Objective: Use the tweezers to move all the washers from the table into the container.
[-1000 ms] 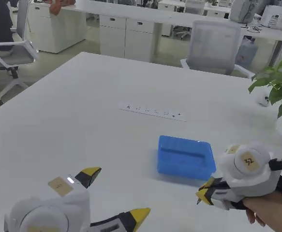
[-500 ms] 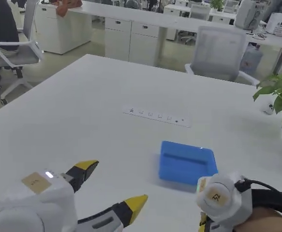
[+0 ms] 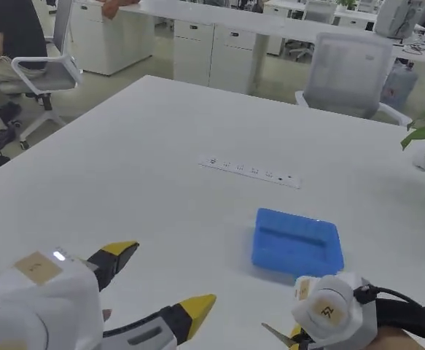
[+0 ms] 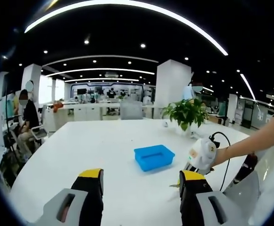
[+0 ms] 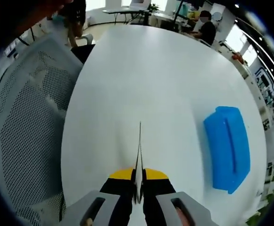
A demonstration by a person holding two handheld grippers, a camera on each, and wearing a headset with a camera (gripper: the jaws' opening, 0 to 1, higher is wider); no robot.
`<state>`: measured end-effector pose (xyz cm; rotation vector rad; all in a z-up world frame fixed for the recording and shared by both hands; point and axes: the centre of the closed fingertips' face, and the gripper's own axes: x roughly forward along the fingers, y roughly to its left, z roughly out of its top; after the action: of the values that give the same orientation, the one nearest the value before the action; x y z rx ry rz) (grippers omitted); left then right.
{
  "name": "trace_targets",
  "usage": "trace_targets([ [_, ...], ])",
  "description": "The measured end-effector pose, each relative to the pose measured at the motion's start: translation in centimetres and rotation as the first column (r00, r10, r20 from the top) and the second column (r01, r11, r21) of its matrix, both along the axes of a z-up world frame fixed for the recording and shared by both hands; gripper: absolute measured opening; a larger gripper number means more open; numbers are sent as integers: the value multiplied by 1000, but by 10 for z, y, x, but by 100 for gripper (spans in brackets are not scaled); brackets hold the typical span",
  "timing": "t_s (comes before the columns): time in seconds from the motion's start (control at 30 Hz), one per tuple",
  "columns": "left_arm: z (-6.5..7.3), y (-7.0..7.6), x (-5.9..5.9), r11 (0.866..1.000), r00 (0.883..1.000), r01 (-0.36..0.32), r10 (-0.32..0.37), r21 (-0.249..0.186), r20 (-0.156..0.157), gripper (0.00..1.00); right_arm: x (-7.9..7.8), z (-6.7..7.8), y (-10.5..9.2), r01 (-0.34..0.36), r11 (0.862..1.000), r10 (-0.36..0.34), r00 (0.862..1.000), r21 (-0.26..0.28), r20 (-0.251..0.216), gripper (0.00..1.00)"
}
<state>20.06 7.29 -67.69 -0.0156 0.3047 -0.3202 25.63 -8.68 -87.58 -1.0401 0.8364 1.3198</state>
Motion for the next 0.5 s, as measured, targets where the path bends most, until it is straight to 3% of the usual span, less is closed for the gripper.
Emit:
trace_targets([
  [0.1, -12, -6, -2, 999, 997, 29, -28, 20, -68, 54, -1, -5, 0, 1, 1000, -1, 1000, 0, 9, 3],
  [0.2, -23, -19, -3, 997, 990, 79, -79, -4, -119, 51, -3, -9, 0, -9, 1000, 9, 1000, 2, 21, 3],
  [0.3, -32, -25, -6, 992, 984, 112, -103, 61, -142, 40, -2, -7, 1, -8, 1000, 8, 1000, 12, 22, 3],
  [0.33, -34, -29, -6, 991, 982, 121, -112, 56, -153, 39, -2, -7, 1, -14, 1000, 14, 1000, 13, 24, 3],
  [0.4, -42, -36, -10, 988, 968, 154, -145, 28, -205, 33, -1, -7, 1, -9, 1000, 9, 1000, 17, 20, 4],
  [0.47, -46, -39, -9, 987, 965, 159, -150, 26, -213, 27, -1, -7, 2, -11, 1000, 10, 1000, 19, 23, 4],
  [0.5, -50, -42, -10, 984, 958, 175, -165, 25, -234, 25, -1, -7, 2, -4, 1000, 3, 1000, 20, 24, 4],
])
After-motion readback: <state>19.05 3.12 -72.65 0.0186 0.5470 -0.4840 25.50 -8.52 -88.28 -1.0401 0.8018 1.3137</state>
